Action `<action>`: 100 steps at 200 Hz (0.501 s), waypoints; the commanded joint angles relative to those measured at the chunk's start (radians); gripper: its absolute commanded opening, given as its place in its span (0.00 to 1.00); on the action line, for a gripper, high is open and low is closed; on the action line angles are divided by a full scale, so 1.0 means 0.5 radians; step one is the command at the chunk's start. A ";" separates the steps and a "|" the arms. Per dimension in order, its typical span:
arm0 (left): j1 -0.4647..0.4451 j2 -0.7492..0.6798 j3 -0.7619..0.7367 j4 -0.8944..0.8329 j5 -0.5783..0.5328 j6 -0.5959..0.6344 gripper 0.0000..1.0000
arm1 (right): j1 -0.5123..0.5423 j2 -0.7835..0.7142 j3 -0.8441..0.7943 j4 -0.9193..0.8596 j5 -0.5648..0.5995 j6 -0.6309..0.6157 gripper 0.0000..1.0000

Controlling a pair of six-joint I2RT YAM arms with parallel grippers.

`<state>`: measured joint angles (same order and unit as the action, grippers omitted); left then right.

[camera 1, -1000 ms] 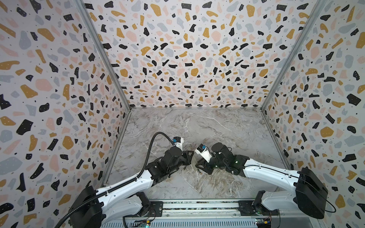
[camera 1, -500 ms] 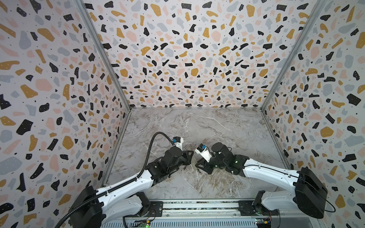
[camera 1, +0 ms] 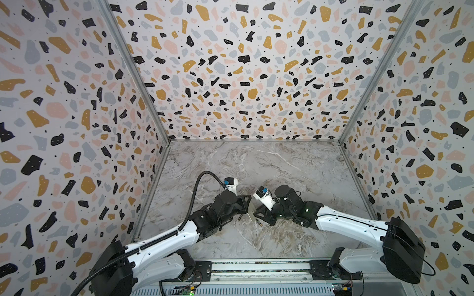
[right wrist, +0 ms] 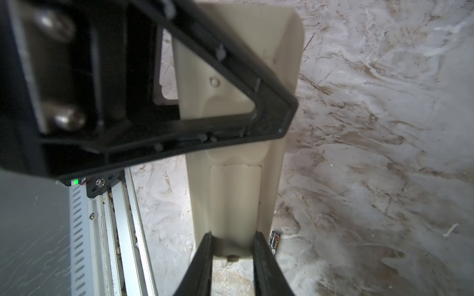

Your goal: Load the batteries into the remote control

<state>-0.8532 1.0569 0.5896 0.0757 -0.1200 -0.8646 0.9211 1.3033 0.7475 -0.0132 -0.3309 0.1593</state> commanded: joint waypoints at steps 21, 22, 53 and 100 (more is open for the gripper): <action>-0.002 0.010 0.034 0.137 -0.098 -0.018 0.00 | 0.013 -0.008 -0.021 0.013 -0.013 -0.039 0.19; -0.002 0.010 0.033 0.137 -0.101 -0.017 0.00 | 0.014 -0.006 -0.020 0.015 -0.010 -0.039 0.19; 0.005 0.012 0.029 0.137 -0.128 -0.023 0.00 | 0.014 -0.006 -0.025 0.009 0.003 -0.048 0.19; 0.018 0.028 0.017 0.143 -0.130 -0.023 0.00 | 0.014 0.004 -0.025 -0.013 0.050 -0.067 0.18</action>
<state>-0.8536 1.0657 0.5896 0.0776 -0.1448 -0.8753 0.9211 1.3033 0.7429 -0.0059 -0.3115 0.1471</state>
